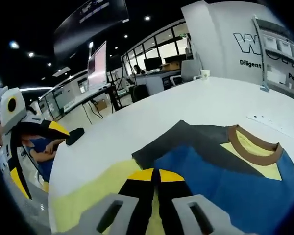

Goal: Fold the garment on the visible template until the final outline fits inside the template.

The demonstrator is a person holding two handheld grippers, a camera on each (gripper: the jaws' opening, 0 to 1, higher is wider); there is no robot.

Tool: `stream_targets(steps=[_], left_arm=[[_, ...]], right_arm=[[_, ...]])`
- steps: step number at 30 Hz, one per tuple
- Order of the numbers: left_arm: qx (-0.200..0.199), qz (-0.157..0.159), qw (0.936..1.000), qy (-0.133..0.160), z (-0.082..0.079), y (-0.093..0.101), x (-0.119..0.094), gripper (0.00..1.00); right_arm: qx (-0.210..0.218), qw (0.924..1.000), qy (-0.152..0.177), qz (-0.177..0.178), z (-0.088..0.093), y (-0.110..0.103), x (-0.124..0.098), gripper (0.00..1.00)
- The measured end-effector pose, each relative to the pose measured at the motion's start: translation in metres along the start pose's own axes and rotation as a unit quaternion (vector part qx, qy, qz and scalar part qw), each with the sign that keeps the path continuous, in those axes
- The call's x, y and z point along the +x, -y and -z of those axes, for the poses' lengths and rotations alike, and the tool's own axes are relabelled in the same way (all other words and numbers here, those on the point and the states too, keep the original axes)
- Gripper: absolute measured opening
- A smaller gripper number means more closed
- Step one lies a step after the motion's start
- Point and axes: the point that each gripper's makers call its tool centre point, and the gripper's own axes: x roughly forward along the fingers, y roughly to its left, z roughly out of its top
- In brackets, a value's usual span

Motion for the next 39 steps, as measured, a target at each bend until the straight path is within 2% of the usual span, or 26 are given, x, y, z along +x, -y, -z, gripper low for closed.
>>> stream_targets(steps=[2, 6, 8, 13, 15, 17, 21, 25, 27, 29, 30, 31, 32, 33, 35, 38, 39], left_arm=[[0.002, 0.001, 1.0, -0.001, 0.0, 0.0, 0.0, 0.81], [-0.003, 0.0, 1.0, 0.0, 0.002, 0.001, 0.001, 0.81], [-0.004, 0.001, 1.0, -0.006, 0.004, 0.002, 0.002, 0.81], [-0.01, -0.003, 0.9998, -0.016, 0.009, 0.003, 0.003, 0.79], [-0.012, -0.003, 0.9998, -0.018, 0.012, 0.004, 0.004, 0.79], [-0.013, -0.004, 0.9997, -0.019, 0.013, 0.004, 0.005, 0.79], [-0.017, -0.004, 0.9997, -0.015, 0.012, 0.004, 0.003, 0.79], [-0.014, -0.005, 0.9999, -0.006, 0.01, 0.002, 0.0, 0.81], [-0.008, -0.015, 0.9998, -0.004, 0.008, -0.003, -0.002, 0.85], [-0.001, -0.018, 0.9998, -0.006, 0.008, -0.006, -0.005, 0.84], [-0.001, -0.018, 0.9998, -0.007, 0.009, -0.008, -0.006, 0.84], [-0.003, -0.019, 0.9998, -0.006, 0.009, -0.008, -0.007, 0.84], [-0.005, -0.02, 0.9998, -0.005, 0.009, -0.008, -0.007, 0.84], [-0.007, -0.021, 0.9997, -0.006, 0.01, -0.01, -0.007, 0.84], [-0.012, -0.022, 0.9996, -0.01, 0.014, -0.012, -0.007, 0.83], [-0.012, -0.023, 0.9995, -0.016, 0.015, -0.011, -0.008, 0.82], [-0.013, -0.022, 0.9996, -0.015, 0.016, -0.01, -0.008, 0.82]], right_arm=[[0.005, 0.9998, 0.002, -0.019, 0.0, -0.006, -0.003, 0.0], [-0.012, 0.9999, 0.005, -0.009, 0.001, -0.005, -0.012, 0.17], [-0.017, 0.9998, 0.004, -0.004, 0.004, -0.002, -0.017, 0.2], [-0.029, 0.9994, 0.0, 0.019, 0.01, 0.012, -0.034, 0.18], [-0.063, 0.9975, -0.016, 0.03, 0.015, 0.018, -0.035, 0.17], [-0.076, 0.9967, -0.017, 0.025, 0.014, 0.013, -0.032, 0.17], [-0.085, 0.9963, -0.013, -0.003, 0.009, -0.006, -0.021, 0.09], [-0.107, 0.994, -0.025, -0.007, 0.011, -0.009, -0.011, 0.13], [-0.117, 0.9925, -0.035, -0.006, 0.016, -0.006, -0.004, 0.13], [-0.14, 0.9885, -0.058, 0.004, 0.023, 0.0, -0.002, 0.13], [-0.176, 0.9807, -0.085, 0.01, 0.03, 0.004, 0.002, 0.12], [-0.193, 0.9761, -0.099, 0.015, 0.035, 0.007, 0.004, 0.11], [-0.208, 0.9734, -0.095, 0.017, 0.033, 0.004, 0.004, 0.11], [-0.206, 0.9756, -0.075, 0.014, 0.026, -0.001, 0.006, 0.11], [-0.196, 0.9771, -0.081, 0.018, 0.028, 0.002, 0.008, 0.11], [-0.198, 0.9766, -0.078, 0.029, 0.026, 0.008, 0.011, 0.05], [-0.183, 0.9797, -0.074, 0.033, 0.025, 0.011, 0.011, 0.02]])
